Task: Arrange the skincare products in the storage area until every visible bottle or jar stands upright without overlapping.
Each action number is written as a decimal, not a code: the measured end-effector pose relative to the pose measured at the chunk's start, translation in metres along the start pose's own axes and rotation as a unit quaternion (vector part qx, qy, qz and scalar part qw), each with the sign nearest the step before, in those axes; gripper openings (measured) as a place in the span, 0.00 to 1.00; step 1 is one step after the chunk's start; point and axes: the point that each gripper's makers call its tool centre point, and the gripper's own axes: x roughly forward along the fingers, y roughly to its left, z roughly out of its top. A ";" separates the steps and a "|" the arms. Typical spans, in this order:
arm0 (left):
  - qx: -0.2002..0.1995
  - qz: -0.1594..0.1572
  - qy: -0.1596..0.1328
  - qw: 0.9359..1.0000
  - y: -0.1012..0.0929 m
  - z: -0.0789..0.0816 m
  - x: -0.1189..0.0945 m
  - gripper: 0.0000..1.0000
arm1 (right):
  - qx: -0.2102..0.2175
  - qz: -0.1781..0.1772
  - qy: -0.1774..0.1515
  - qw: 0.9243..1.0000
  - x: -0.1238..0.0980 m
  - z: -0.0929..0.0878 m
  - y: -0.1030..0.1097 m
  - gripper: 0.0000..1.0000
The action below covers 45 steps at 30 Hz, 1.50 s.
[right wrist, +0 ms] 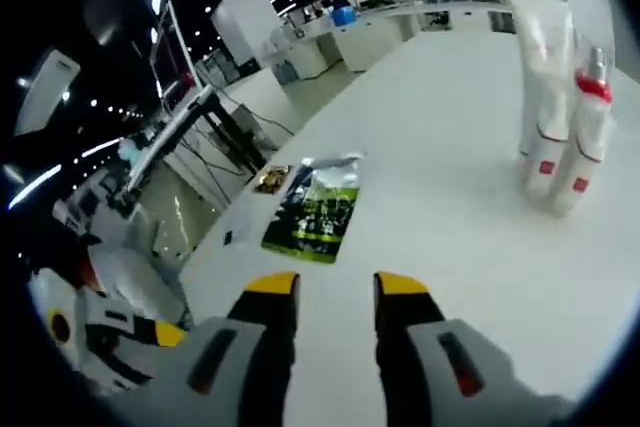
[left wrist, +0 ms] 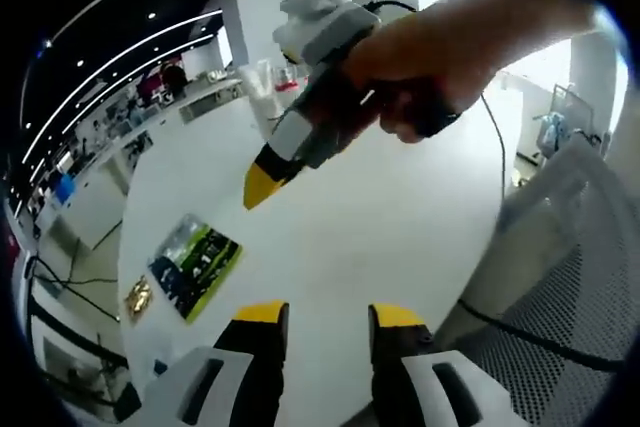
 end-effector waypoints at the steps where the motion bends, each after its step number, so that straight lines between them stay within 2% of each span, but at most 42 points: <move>1: 0.001 -0.002 -0.001 1.000 -0.001 0.000 0.000 0.33 | 0.010 0.002 0.008 1.000 0.007 -0.001 0.002 0.31; 6: 0.003 -0.014 -0.009 1.000 -0.005 0.004 0.001 0.33 | 0.042 0.011 0.035 0.998 0.032 -0.004 0.011 0.30; 10: 0.000 -0.019 -0.012 1.000 -0.005 0.006 0.000 0.32 | 0.025 -0.007 0.062 0.998 0.048 -0.008 0.007 0.30; 14: -0.006 -0.023 -0.015 1.000 -0.005 0.007 0.000 0.32 | 0.026 -0.010 0.066 0.997 0.057 -0.005 0.008 0.30; 17: -0.007 -0.022 -0.019 1.000 -0.004 0.008 0.000 0.32 | 0.003 -0.035 0.075 0.997 0.061 -0.005 0.001 0.30; 20: -0.011 -0.022 -0.020 1.000 -0.003 0.008 -0.001 0.32 | -0.007 -0.041 0.082 0.996 0.067 -0.005 -0.001 0.30; 24: -0.009 -0.019 -0.022 1.000 -0.003 0.009 -0.001 0.32 | -0.006 -0.038 0.083 0.996 0.073 -0.004 0.003 0.25; 27: -0.008 -0.017 -0.022 1.000 -0.003 0.009 -0.001 0.32 | -0.024 -0.046 0.091 0.994 0.076 -0.005 0.003 0.21; 30: -0.007 -0.015 -0.022 1.000 -0.001 0.008 -0.001 0.31 | -0.044 -0.061 0.113 0.991 0.074 -0.011 -0.005 0.07; 31: -0.007 -0.014 -0.020 1.000 -0.001 0.008 -0.001 0.31 | -0.041 -0.056 0.103 0.992 0.077 -0.008 -0.003 0.06; 33: -0.006 -0.011 -0.020 1.000 0.000 0.008 -0.002 0.31 | -0.035 -0.062 0.103 0.992 0.078 -0.007 -0.006 0.03; 36: -0.009 -0.008 -0.019 1.000 0.002 0.007 -0.001 0.31 | -0.051 -0.058 0.102 0.992 0.080 -0.003 -0.006 0.01; 40: -0.010 -0.006 -0.019 1.000 0.003 0.007 -0.001 0.31 | -0.002 -0.038 0.102 0.994 0.078 -0.002 -0.004 0.00; 43: -0.011 -0.005 -0.019 1.000 0.003 0.008 -0.001 0.31 | 0.052 -0.019 0.073 0.996 0.071 0.007 -0.002 0.00; 45: -0.011 -0.006 -0.020 1.000 0.003 0.008 -0.001 0.31 | 0.072 -0.011 0.059 0.996 0.065 0.012 -0.002 0.00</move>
